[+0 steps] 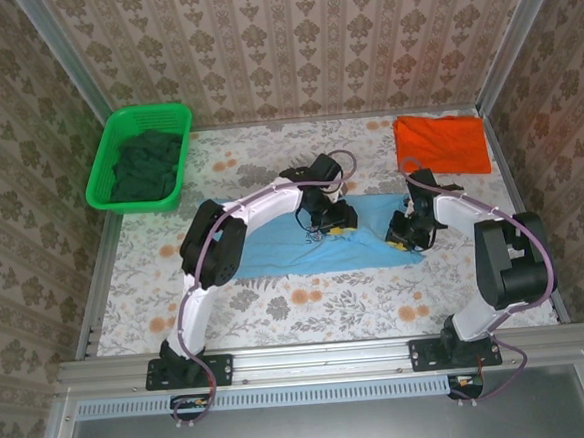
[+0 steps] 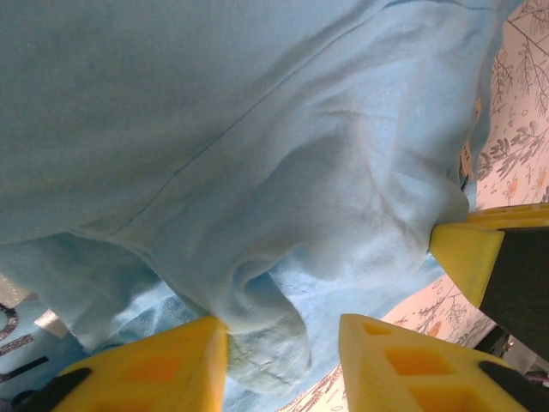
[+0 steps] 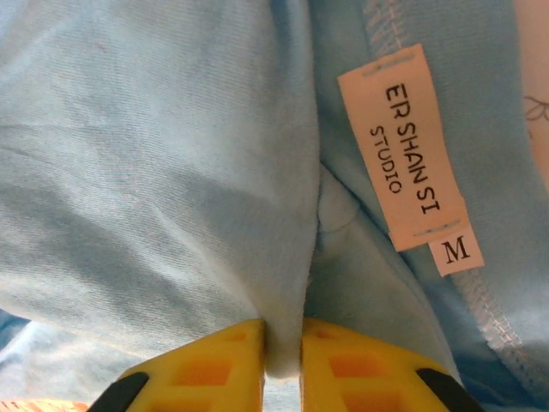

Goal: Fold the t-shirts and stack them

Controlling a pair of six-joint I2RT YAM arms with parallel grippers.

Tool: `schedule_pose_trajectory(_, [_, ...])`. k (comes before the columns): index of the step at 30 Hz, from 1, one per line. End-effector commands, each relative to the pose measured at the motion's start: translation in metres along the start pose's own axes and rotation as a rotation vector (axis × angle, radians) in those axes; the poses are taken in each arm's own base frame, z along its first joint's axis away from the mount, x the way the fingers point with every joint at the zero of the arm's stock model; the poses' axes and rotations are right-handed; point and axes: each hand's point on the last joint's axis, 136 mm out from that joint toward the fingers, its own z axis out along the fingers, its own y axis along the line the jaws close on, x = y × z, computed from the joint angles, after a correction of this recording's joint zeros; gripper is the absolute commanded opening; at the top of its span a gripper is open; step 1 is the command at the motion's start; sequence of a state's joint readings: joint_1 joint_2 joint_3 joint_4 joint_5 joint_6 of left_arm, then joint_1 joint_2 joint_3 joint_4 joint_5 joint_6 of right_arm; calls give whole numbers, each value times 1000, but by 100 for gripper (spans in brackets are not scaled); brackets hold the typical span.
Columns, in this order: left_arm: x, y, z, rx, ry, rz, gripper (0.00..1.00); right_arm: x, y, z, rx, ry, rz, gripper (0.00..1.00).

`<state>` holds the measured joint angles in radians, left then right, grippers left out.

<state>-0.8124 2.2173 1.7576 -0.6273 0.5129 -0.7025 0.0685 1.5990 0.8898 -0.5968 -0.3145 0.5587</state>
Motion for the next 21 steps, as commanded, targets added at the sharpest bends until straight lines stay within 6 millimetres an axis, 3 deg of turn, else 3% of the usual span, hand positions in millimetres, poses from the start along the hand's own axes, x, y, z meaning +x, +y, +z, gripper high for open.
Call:
schedule_pose_trajectory(1, [3, 5, 8, -16, 29, -18, 30, -4, 6, -4, -22, -3, -10, 11])
schedule_pose_trajectory(9, [-2, 7, -6, -8, 11, -14, 0, 0, 32, -30, -184, 83, 72, 1])
schedule_pose_trajectory(14, [-7, 1, -18, 44, -3, -7, 0, 7, 38, -35, -240, 185, 116, 2])
schedule_pose_trajectory(21, [3, -2, -27, 171, 43, -16, 0, 23, 18, -24, -214, 294, 138, 4])
